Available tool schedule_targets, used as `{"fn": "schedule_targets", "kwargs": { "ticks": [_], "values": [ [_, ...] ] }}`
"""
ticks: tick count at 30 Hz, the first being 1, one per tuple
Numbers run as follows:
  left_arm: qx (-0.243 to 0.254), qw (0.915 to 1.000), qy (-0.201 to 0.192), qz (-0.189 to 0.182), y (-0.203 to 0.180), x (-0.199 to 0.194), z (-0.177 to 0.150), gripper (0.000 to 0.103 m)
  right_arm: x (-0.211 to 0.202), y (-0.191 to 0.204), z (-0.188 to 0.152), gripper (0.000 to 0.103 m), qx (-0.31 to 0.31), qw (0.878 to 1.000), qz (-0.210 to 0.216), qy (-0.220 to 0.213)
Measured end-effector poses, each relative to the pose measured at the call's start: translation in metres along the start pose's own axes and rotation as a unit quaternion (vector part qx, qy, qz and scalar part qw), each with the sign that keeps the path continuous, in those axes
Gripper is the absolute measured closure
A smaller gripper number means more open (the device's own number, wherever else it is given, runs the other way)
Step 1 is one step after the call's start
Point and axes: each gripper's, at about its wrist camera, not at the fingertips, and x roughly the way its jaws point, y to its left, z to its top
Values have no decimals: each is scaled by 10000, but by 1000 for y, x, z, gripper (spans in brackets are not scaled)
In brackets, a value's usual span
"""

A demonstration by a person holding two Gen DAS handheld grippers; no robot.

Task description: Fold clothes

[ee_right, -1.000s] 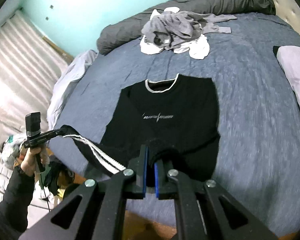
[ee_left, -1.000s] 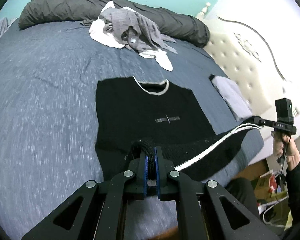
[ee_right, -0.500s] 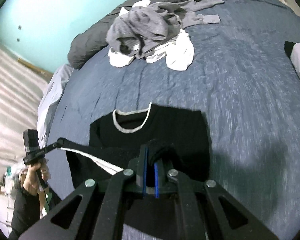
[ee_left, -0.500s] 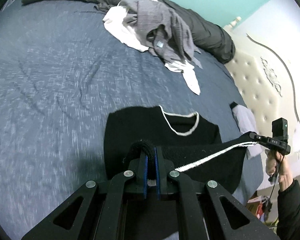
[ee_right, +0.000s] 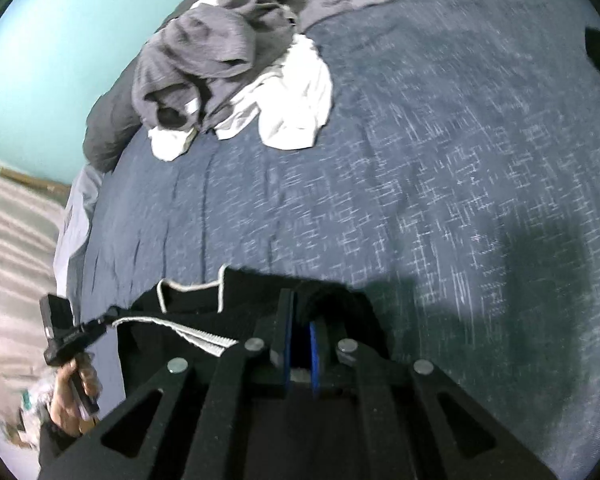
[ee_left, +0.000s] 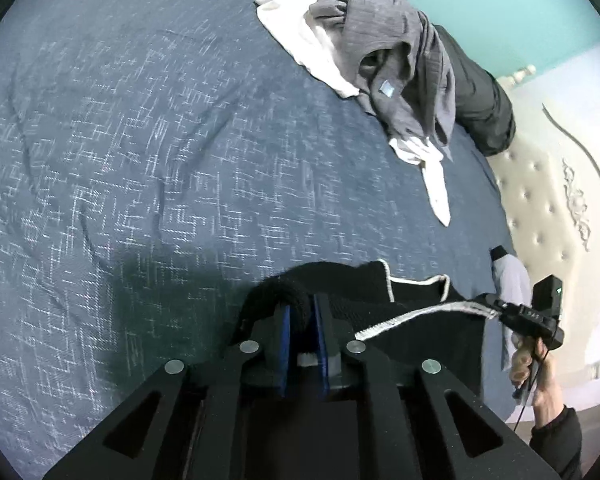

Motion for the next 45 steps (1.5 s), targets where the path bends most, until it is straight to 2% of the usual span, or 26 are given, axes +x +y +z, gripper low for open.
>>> {"fn": "schedule_targets", "kwargs": {
  "ticks": [6, 8, 9, 10, 11, 13, 15, 19, 26, 27, 28, 29, 30, 33, 37, 41, 43, 45],
  "values": [
    [71, 9996, -228, 126, -4, -5, 2, 87, -12, 9, 1, 90, -367, 9983, 14, -441],
    [-31, 9991, -406, 131, -3, -12, 3, 70, -17, 11, 1, 85, -403, 9976, -11, -568],
    [-82, 9986, -496, 134, -2, -15, 4, 51, -19, 11, 1, 79, -393, 9971, -45, -643],
    [-97, 9983, -558, 136, -2, -19, 5, 48, -21, 11, 2, 59, -362, 9966, -86, -731],
    [-109, 9979, -619, 137, -2, -22, 7, 47, -26, 10, 3, 45, -307, 9960, -77, -835],
    [123, 9976, -582, 367, -9, -24, 7, 47, -30, 11, 4, 45, -330, 9956, -95, -874],
    [376, 9957, -541, 646, -15, -23, 6, 47, -29, 15, 3, 45, -563, 9948, -308, -789],
    [685, 9927, -474, 867, -15, -12, 0, 46, -19, 20, -3, 45, -929, 9920, -546, -653],
    [890, 9904, -325, 1006, -6, 14, -9, 46, 16, 16, -10, 45, -1225, 9878, -899, -345],
    [904, 9904, -330, 994, -4, 15, -10, 50, 20, 17, -11, 45, -1282, 9862, -995, -319],
    [924, 9905, -348, 960, -4, 16, -10, 66, 23, 16, -12, 49, -1335, 9850, -1048, -306],
    [944, 9906, -367, 924, -4, 16, -11, 75, 27, 15, -13, 67, -1386, 9841, -1071, -293],
    [982, 9900, -387, 930, -5, 15, -12, 86, 29, 15, -14, 77, -1430, 9831, -1104, -307],
    [1106, 9884, -463, 928, -7, 10, -14, 92, 28, 14, -17, 97, -1543, 9796, -1208, -442],
    [1175, 9861, -667, 971, -9, -3, -15, 94, 9, 16, -18, 98, -1582, 9757, -1252, -849],
    [844, 9891, -841, 864, 0, -15, -10, 95, -10, 14, -14, 98, -1453, 9727, -1338, -1215],
    [706, 9905, -793, 872, 6, -12, -9, 95, -9, 10, -11, 98, -1354, 9740, -1391, -1169],
    [779, 9894, -648, 1042, 6, -2, -11, 94, -1, 7, -10, 98, -1337, 9745, -1484, -1023]
  ]
}}
